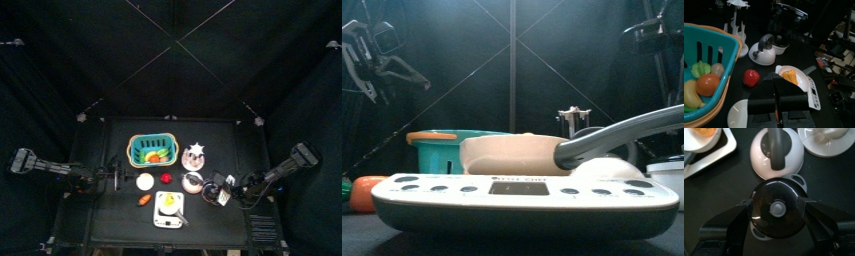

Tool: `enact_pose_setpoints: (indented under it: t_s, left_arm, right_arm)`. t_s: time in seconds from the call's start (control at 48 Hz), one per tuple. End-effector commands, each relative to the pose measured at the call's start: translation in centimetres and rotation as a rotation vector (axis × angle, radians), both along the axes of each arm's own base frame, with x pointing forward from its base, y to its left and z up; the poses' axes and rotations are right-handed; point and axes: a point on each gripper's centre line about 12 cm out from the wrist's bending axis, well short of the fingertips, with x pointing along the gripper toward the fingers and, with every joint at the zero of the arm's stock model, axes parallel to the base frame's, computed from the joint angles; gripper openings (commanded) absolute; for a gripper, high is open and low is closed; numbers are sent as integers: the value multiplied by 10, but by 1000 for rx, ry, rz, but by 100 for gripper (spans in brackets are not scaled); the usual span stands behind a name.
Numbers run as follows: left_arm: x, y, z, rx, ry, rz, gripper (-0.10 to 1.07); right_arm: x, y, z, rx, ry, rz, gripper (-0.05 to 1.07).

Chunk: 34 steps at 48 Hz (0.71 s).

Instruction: Grab pan

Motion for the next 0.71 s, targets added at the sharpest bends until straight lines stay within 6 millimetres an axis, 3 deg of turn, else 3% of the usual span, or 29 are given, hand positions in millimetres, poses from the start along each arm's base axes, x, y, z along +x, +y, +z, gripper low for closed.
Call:
enact_pose_setpoints:
  t_s: [0.0, 0.312, 0.688]
  left_arm:
    - [2, 0, 5, -2, -15, 2, -3]
    - [2, 1, 4, 0, -12, 4, -3]
    - [1, 0, 1, -1, -6, 0, -3]
  right_arm:
    - [10, 9, 18, 24, -62, 33, 99]
    - [52, 22, 37, -71, -211, 170, 99]
    - [128, 41, 42, -323, -313, 393, 99]
